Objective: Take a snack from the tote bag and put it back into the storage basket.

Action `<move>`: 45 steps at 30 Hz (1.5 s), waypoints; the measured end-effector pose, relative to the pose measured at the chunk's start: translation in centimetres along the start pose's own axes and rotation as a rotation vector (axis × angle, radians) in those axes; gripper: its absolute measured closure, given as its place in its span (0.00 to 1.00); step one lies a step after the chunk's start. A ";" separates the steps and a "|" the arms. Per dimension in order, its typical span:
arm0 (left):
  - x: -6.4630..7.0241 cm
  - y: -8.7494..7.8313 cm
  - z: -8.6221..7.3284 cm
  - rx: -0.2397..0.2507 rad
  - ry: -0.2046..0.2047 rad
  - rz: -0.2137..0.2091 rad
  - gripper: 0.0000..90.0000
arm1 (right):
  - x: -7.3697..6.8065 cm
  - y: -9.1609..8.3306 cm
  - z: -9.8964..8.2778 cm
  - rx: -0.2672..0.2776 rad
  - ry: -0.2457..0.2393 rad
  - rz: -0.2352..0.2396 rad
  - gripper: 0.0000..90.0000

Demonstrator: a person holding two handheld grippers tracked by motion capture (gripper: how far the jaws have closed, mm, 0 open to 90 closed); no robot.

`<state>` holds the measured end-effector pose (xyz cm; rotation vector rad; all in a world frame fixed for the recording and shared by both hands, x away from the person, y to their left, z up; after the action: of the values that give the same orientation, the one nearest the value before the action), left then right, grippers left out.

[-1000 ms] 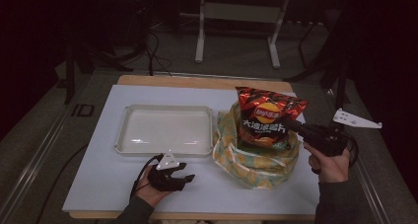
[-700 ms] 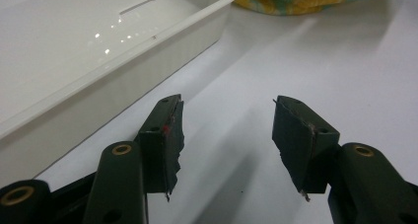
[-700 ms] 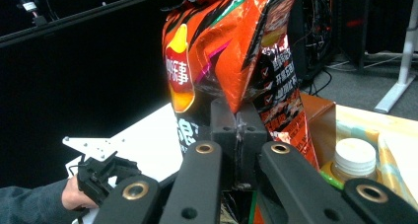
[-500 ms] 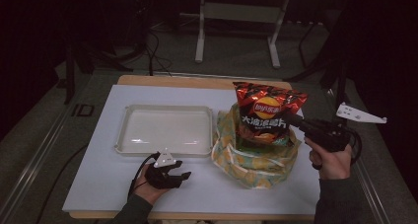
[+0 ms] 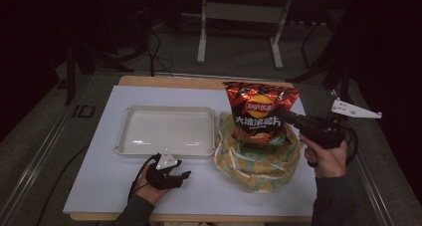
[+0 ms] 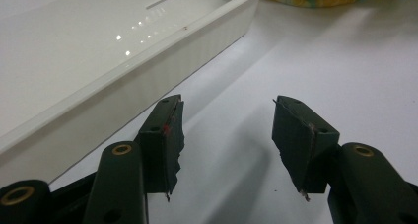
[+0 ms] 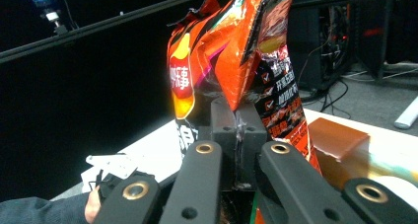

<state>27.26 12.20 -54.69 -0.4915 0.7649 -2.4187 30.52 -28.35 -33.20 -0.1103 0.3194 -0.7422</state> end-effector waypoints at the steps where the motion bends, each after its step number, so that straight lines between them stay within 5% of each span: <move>1: 0.0 0.0 0.0 0.002 0.000 0.000 0.50 | -0.1 0.3 0.0 -0.004 -0.001 0.003 1.00; 10: -0.3 0.0 0.0 0.002 -0.027 0.002 0.51 | -1.5 2.5 0.2 -0.004 -0.034 0.015 1.00; 22: -0.1 0.1 -0.1 -0.002 -0.010 -0.003 0.51 | -3.9 6.4 0.9 -0.027 -0.090 0.050 1.00; 39: -0.1 0.2 0.0 -0.008 -0.006 -0.005 0.50 | -4.4 12.7 -0.8 -0.023 -0.026 0.074 1.00; 45: -0.1 0.2 0.0 -0.012 -0.007 -0.010 0.50 | -5.0 14.8 -1.0 -0.039 -0.039 0.066 1.00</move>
<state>27.41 12.12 -54.86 -0.5092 0.7766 -2.4219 36.33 -14.08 -36.05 -0.1505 0.2992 -0.6676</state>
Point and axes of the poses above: each handheld gripper's, and its own axes: y roughly forward along the jaws, z roughly out of its top, x roughly to its right, the point moved 1 cm from there along y, roughly forward along the jaws, and after that the axes turned 9 degrees about -z, right-handed, at the moved point
